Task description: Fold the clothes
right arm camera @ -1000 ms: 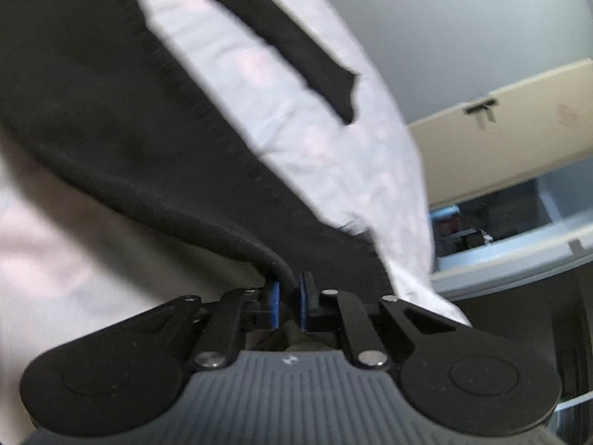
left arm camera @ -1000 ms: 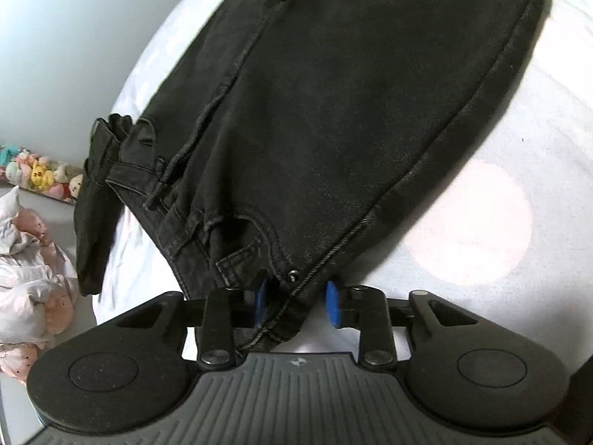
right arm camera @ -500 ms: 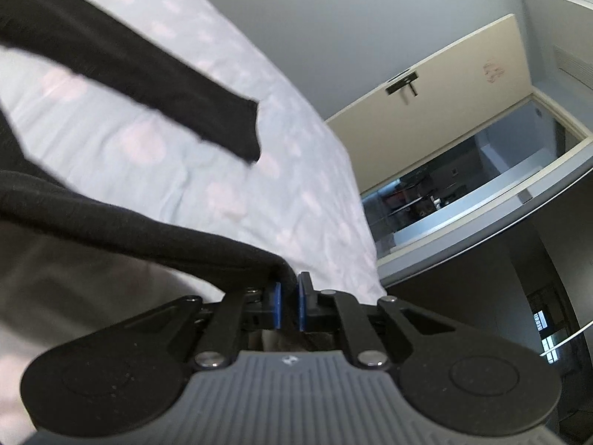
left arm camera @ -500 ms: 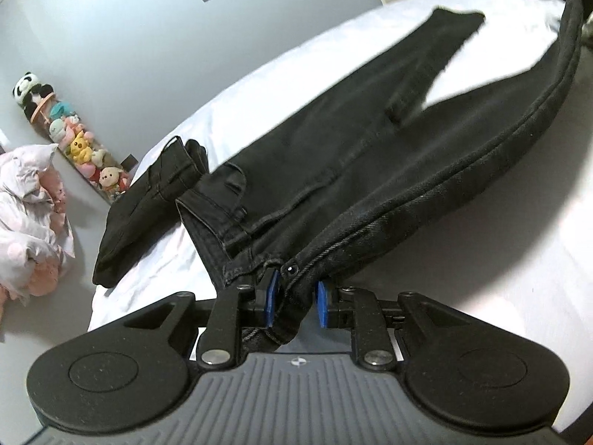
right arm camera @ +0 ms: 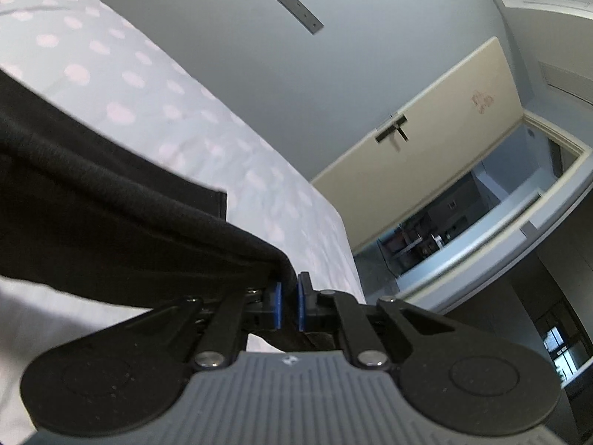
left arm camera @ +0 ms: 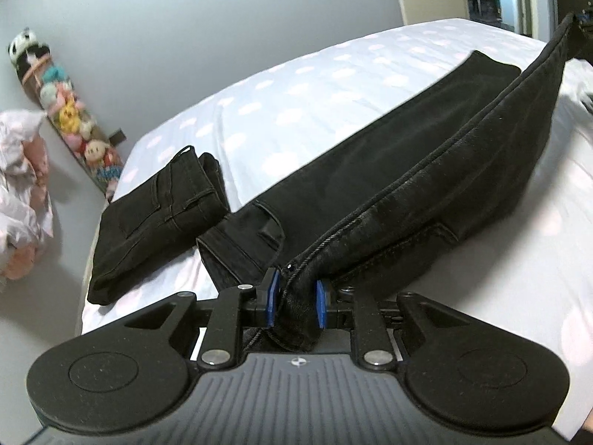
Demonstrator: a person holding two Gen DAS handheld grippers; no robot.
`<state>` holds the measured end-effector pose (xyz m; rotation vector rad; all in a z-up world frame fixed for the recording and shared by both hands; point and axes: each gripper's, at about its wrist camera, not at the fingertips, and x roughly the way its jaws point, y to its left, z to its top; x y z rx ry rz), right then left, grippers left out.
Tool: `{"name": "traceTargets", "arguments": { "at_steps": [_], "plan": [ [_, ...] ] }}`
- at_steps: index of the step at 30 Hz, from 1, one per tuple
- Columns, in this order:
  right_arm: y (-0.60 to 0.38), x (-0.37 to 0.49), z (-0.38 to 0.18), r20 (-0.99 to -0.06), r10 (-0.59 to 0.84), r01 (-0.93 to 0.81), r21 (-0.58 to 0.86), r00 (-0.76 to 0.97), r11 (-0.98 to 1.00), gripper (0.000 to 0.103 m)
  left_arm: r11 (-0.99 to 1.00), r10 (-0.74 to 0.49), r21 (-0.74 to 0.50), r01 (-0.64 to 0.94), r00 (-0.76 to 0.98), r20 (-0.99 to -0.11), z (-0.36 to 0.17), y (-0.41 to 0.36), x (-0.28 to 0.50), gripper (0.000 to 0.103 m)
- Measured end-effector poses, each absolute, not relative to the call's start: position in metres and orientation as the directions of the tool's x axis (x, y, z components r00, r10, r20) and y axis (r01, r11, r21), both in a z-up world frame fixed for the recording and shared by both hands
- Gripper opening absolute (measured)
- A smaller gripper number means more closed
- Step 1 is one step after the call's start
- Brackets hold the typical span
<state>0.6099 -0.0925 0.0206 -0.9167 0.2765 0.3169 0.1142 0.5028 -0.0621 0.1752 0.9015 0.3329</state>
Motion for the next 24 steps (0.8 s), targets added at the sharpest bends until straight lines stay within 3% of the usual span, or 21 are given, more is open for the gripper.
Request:
{"name": "traceTargets", "arguments": {
  "at_steps": [10, 21, 24],
  "plan": [
    [0.021, 0.730, -0.022, -0.494, 0.120, -0.480, -0.714, 0.861, 0.510, 0.009, 0.925, 0.377, 0.310, -0.221, 0.425, -0.823, -0.090, 0.579, 0.227, 0.024],
    [0.125, 0.809, -0.098, -0.513, 0.085, -0.501, -0.767, 0.854, 0.401, 0.010, 0.918, 0.388, 0.321, -0.233, 0.355, -0.851, -0.171, 0.633, 0.293, 0.025],
    [0.137, 0.819, -0.111, -0.518, 0.083, -0.503, -0.762, 0.852, 0.407, 0.010, 0.906, 0.417, 0.342, -0.250, 0.396, -0.818, -0.178, 0.633, 0.289, 0.036]
  ]
}}
